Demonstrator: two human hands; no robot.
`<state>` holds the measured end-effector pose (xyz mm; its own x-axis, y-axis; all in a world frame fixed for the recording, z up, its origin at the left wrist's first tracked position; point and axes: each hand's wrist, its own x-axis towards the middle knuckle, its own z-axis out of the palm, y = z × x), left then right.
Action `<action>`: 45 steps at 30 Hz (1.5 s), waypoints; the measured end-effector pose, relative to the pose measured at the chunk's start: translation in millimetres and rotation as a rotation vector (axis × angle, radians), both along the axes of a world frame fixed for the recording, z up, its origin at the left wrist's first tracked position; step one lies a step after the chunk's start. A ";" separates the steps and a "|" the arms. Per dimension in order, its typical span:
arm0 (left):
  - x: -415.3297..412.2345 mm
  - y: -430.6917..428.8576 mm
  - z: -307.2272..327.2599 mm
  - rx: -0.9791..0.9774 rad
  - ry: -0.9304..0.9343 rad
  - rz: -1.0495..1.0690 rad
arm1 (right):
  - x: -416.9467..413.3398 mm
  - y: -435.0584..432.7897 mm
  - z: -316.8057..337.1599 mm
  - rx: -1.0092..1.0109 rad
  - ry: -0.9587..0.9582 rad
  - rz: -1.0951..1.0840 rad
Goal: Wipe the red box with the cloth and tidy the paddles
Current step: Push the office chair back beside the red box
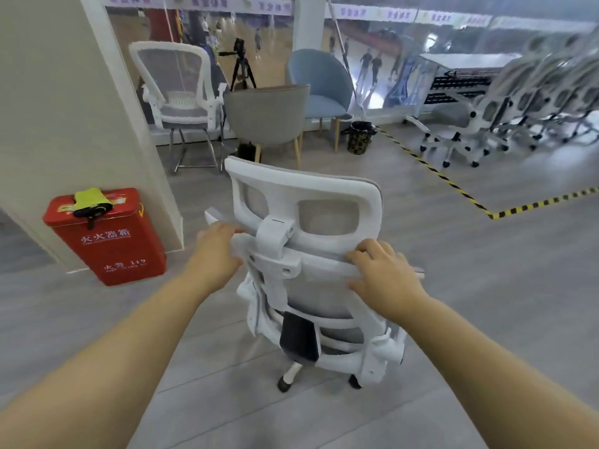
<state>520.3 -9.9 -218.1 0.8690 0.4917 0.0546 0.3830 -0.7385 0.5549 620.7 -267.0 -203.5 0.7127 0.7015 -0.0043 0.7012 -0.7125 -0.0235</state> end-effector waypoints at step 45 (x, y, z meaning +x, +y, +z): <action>227.2 194.3 -44.4 0.024 0.014 -0.128 | 279.7 191.5 -18.5 0.274 0.055 -0.154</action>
<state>747.6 184.4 -262.5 0.9254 0.3754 0.0521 0.2924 -0.7947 0.5320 900.4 -75.5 -222.0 0.8142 0.5661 0.1286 0.5784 -0.7720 -0.2637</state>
